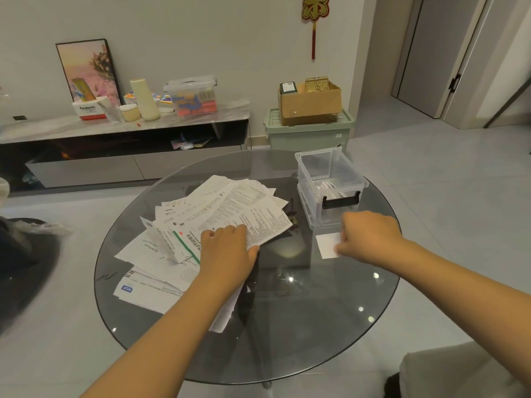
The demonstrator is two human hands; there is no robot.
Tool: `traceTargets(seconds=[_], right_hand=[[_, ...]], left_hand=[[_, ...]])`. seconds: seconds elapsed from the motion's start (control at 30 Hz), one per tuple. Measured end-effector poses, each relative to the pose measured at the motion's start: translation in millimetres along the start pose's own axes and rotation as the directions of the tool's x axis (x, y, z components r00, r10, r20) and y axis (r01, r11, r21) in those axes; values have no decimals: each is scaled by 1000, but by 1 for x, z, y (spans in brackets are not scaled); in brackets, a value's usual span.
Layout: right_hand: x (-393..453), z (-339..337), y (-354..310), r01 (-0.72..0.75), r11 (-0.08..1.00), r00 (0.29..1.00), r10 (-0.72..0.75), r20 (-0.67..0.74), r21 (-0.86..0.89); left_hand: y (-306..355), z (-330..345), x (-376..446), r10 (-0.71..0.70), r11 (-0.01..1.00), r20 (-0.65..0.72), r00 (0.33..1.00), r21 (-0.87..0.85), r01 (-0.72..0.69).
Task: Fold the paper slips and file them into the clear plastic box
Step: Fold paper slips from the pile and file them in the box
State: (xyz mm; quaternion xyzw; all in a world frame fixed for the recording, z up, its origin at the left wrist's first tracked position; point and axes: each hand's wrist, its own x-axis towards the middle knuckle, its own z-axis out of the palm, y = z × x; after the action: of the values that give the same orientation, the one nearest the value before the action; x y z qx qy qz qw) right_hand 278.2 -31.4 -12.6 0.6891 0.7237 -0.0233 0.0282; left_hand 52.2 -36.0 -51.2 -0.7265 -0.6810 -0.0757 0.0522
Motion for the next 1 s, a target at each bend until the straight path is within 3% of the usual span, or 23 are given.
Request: traceTargets(seconds=[0.2,0.37,0.47,0.53,0.7,1.0], right_hand=[[-12,0,-9,131,976,983,-106,-147,174],[-18,-3,-19,234,933,962,-181,-205,273],[-22,-3,-27,299,905,944,-236,-229,301],[-24,-1,-34,343,885,931,-276,-240,315],[-26,13,-49,416,845,907,-363,-211,335],[-25,25,-57,419,866,908,-392,-151,273]], left_hand=[[11,-7,-6,81,990,-34,996,115,-77],[11,-9,-3,117,973,-29,993,202,-109],[16,-21,-5,201,952,-110,973,257,-168],[21,-25,-10,243,937,-82,967,279,-212],[35,-26,-30,310,922,-46,950,256,-289],[24,-24,-45,311,948,-7,950,-64,-311]])
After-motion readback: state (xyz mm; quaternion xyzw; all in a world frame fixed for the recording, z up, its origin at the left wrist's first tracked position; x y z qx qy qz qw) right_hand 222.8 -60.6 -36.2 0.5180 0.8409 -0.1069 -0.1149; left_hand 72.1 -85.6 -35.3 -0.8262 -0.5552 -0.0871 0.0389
